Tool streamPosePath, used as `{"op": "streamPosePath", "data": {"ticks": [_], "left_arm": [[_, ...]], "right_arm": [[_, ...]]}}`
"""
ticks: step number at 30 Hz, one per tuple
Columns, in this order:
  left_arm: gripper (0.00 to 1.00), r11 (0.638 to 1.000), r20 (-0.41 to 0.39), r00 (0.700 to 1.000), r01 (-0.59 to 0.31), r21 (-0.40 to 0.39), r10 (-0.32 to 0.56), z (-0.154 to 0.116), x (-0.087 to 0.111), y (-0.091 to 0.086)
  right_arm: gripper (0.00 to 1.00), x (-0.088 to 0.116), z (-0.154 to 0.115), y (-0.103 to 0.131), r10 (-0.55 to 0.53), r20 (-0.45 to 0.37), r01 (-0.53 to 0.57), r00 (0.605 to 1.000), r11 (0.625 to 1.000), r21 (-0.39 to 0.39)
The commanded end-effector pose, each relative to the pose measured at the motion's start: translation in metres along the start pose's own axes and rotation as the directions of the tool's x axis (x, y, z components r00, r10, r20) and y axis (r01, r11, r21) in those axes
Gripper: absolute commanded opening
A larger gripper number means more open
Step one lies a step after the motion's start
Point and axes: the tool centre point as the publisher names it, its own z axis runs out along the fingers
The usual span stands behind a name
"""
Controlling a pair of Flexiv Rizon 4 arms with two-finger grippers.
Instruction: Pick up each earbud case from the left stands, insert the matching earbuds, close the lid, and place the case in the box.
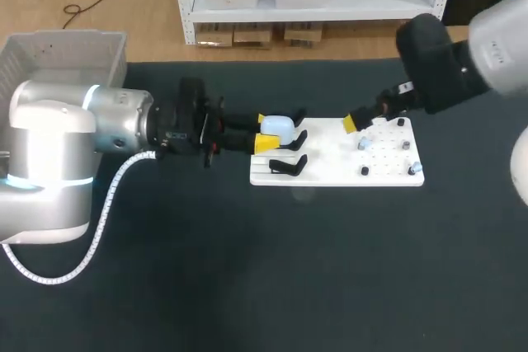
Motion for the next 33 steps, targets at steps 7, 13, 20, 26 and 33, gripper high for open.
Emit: {"op": "streamPosePath", "data": {"ticks": [7,13,20,26,33], "left_arm": [[0.00,1.000,-0.002,1.000,0.000,0.007,0.000,0.000,0.002,0.002],[0.00,1.000,-0.002,1.000,0.000,0.007,0.000,0.000,0.002,0.002],[0.00,1.000,-0.002,1.000,0.000,0.007,0.000,0.000,0.002,0.002],[0.00,1.000,-0.002,1.000,0.000,0.007,0.000,0.000,0.002,0.002],[0.00,1.000,-0.002,1.000,0.000,0.007,0.000,0.000,0.002,0.002]], "right_arm": [[1.00,-0.002,0.013,0.030,-0.010,-0.054,0.012,0.998,0.999,0.040],[1.00,0.003,0.028,0.042,-0.022,-0.097,0.026,0.995,0.999,0.037],[1.00,-0.001,0.038,0.054,-0.035,-0.115,0.039,0.993,0.999,0.031],[1.00,-0.007,0.050,0.057,-0.044,-0.124,0.048,0.991,0.999,0.025],[1.00,-0.016,0.063,0.058,-0.053,-0.128,0.055,0.990,0.998,0.011]]}}
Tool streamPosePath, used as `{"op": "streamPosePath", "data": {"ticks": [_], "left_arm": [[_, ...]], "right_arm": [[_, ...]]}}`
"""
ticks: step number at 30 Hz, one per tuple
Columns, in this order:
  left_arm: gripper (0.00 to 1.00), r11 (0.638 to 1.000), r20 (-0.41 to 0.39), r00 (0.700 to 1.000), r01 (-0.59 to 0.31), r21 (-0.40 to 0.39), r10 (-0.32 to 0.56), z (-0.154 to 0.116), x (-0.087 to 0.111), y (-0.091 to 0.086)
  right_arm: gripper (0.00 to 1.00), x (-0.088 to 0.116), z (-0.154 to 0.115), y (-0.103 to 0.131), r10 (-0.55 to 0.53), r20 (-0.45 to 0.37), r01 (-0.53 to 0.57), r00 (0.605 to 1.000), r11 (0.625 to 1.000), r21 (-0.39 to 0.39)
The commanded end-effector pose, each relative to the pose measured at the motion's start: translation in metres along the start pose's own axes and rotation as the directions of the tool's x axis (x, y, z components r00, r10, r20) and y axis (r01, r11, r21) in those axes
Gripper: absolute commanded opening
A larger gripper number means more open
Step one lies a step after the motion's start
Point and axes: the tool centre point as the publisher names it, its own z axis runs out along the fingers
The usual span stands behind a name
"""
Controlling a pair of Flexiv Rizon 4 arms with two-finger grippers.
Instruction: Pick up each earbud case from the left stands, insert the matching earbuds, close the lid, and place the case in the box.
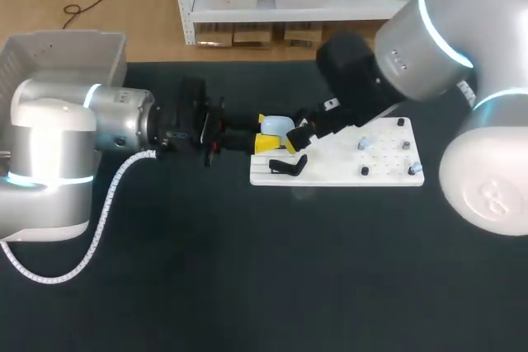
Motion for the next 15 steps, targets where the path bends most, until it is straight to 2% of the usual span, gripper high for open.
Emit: {"op": "streamPosePath", "data": {"ticks": [1,15], "left_arm": [[0.00,1.000,0.002,1.000,-0.001,0.001,0.001,0.000,0.001,0.001],[0.00,1.000,0.002,1.000,-0.001,0.001,0.001,0.000,0.001,0.001]], "right_arm": [[1.00,-0.011,0.011,-0.002,-0.002,-0.012,0.001,1.000,1.000,-0.006],[1.00,-0.022,0.023,-0.011,0.014,-0.024,-0.014,1.000,1.000,-0.005]]}}
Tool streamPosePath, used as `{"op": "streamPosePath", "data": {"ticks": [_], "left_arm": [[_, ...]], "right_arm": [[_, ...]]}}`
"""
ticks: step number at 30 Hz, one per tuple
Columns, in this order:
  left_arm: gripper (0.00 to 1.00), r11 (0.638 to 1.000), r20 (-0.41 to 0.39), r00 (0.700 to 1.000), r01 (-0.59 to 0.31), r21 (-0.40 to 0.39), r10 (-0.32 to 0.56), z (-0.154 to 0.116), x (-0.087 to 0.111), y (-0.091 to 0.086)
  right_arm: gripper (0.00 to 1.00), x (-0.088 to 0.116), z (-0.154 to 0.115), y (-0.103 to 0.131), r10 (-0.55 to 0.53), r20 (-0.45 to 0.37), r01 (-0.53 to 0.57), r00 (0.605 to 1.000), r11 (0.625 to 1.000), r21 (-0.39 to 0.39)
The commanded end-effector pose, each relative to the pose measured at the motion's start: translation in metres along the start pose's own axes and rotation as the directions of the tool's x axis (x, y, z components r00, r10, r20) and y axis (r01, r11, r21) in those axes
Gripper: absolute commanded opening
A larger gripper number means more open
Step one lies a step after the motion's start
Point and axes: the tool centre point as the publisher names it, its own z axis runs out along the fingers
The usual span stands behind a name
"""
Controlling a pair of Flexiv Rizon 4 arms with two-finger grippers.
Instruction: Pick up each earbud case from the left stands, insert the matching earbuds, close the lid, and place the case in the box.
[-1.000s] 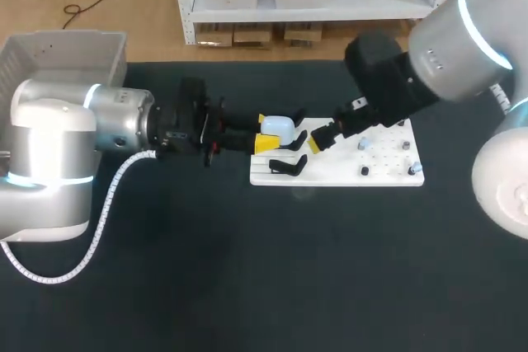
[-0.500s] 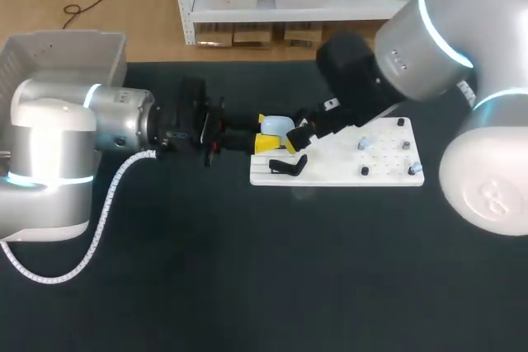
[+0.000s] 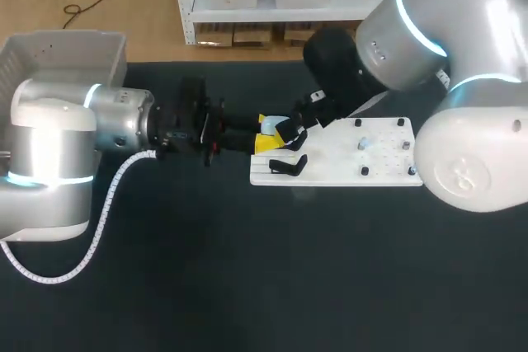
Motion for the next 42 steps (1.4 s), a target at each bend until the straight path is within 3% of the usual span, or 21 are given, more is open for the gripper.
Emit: {"op": "streamPosePath", "data": {"ticks": [1,29,42], "left_arm": [[0.00,1.000,0.002,1.000,-0.001,0.001,0.001,0.000,0.001,0.001],[0.00,1.000,0.002,1.000,-0.001,0.001,0.001,0.000,0.001,0.001],[0.00,1.000,0.002,1.000,-0.001,0.001,0.001,0.000,0.001,0.001]], "right_arm": [[1.00,-0.004,0.003,-0.003,0.004,-0.008,-0.004,1.000,1.000,-0.001],[1.00,-0.007,0.007,-0.011,0.027,-0.023,-0.026,0.999,0.999,0.026],[1.00,-0.020,-0.013,-0.017,0.023,0.039,-0.025,0.999,0.997,0.067]]}}
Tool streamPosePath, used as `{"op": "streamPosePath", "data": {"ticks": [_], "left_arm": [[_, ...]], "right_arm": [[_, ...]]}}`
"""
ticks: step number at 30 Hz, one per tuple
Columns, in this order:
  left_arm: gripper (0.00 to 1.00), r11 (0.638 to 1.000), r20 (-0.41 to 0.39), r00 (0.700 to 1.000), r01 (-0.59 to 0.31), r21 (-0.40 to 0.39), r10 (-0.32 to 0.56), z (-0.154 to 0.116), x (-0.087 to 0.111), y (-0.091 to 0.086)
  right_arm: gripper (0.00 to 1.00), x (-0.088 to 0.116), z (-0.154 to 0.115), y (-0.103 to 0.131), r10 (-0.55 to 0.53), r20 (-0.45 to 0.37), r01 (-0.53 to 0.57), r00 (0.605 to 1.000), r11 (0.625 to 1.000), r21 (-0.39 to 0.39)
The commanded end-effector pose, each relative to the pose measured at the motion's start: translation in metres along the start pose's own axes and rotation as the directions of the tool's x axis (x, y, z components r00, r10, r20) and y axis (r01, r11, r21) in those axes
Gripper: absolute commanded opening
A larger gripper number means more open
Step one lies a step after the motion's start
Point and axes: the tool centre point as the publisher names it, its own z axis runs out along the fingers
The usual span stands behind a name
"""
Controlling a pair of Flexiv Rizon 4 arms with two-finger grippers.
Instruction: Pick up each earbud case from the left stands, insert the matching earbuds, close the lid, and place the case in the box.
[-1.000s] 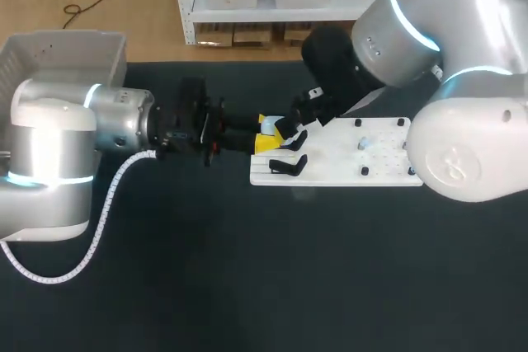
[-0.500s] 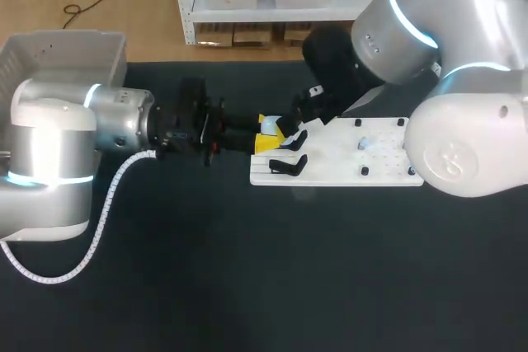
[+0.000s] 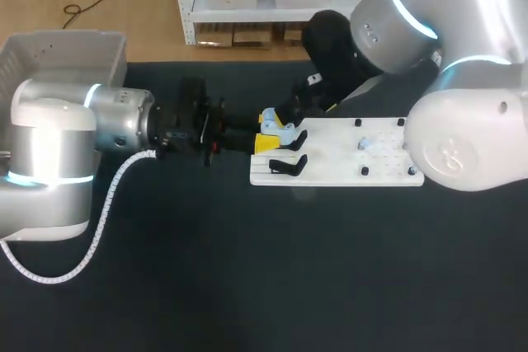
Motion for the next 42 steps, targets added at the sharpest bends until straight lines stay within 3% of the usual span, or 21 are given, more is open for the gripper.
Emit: {"op": "streamPosePath", "data": {"ticks": [1,4,8,16,28,30,36,42], "left_arm": [[0.00,1.000,0.002,1.000,-0.001,0.000,0.001,0.000,0.001,0.000],[0.00,1.000,0.002,1.000,-0.001,0.000,0.001,0.000,0.001,0.000],[0.00,1.000,0.002,1.000,-0.001,0.000,0.001,0.000,0.001,0.000],[0.00,1.000,0.002,1.000,-0.001,0.000,0.001,0.000,0.001,0.000],[0.00,1.000,0.002,1.000,-0.001,0.000,0.001,0.000,0.001,0.000],[0.00,1.000,0.002,1.000,-0.001,0.000,0.001,0.000,0.001,0.000],[0.00,1.000,0.002,1.000,-0.001,0.000,0.001,0.000,0.001,0.000],[0.00,1.000,0.002,1.000,-0.001,0.000,0.001,0.000,0.001,0.000]], "right_arm": [[1.00,0.004,-0.013,-0.003,-0.003,0.030,0.002,1.000,0.999,0.038],[1.00,0.008,-0.027,-0.010,-0.042,0.040,0.037,0.998,0.994,0.106],[1.00,0.022,-0.041,-0.026,-0.062,-0.008,0.062,0.998,0.970,0.235],[1.00,0.057,-0.053,-0.061,0.026,-0.136,0.031,0.990,0.917,0.398],[1.00,0.102,-0.048,-0.089,0.178,-0.248,-0.050,0.952,0.891,0.451],[0.88,0.111,-0.047,-0.096,0.196,-0.256,-0.060,0.946,0.888,0.456],[0.88,0.137,-0.045,-0.113,0.254,-0.277,-0.106,0.927,0.884,0.456],[0.74,0.153,-0.039,-0.121,0.274,-0.298,-0.123,0.914,0.889,0.442]]}}
